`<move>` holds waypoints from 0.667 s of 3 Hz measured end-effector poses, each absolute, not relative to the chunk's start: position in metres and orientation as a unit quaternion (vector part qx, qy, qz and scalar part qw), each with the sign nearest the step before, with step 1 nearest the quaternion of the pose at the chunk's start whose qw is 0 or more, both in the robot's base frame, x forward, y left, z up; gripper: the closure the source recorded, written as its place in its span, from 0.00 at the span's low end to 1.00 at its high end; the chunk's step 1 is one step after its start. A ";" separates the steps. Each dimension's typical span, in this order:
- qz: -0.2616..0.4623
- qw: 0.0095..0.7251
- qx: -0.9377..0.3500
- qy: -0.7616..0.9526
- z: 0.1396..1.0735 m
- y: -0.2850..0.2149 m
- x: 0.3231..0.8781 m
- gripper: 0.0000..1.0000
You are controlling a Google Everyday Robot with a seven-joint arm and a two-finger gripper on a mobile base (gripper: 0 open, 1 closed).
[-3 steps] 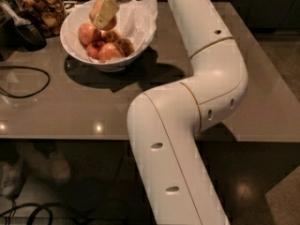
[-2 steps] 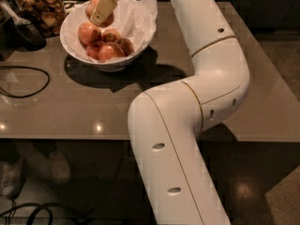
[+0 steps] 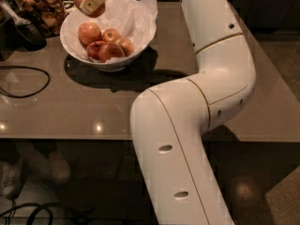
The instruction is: Pick apple from white bowl
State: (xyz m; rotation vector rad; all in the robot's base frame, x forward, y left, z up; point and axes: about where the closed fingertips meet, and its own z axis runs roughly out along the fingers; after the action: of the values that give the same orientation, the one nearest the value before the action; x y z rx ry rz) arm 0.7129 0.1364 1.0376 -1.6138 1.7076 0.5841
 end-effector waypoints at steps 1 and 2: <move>0.244 0.357 -0.627 0.648 1.055 0.138 0.697 1.00; 0.252 0.364 -0.630 0.638 1.072 0.138 0.684 1.00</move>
Offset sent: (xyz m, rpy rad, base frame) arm -0.1040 -0.0054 0.0164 0.0571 -0.0014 0.0854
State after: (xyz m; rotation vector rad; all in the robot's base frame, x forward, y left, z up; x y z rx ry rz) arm 0.6838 0.1382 1.0719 -1.6224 1.6404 0.6496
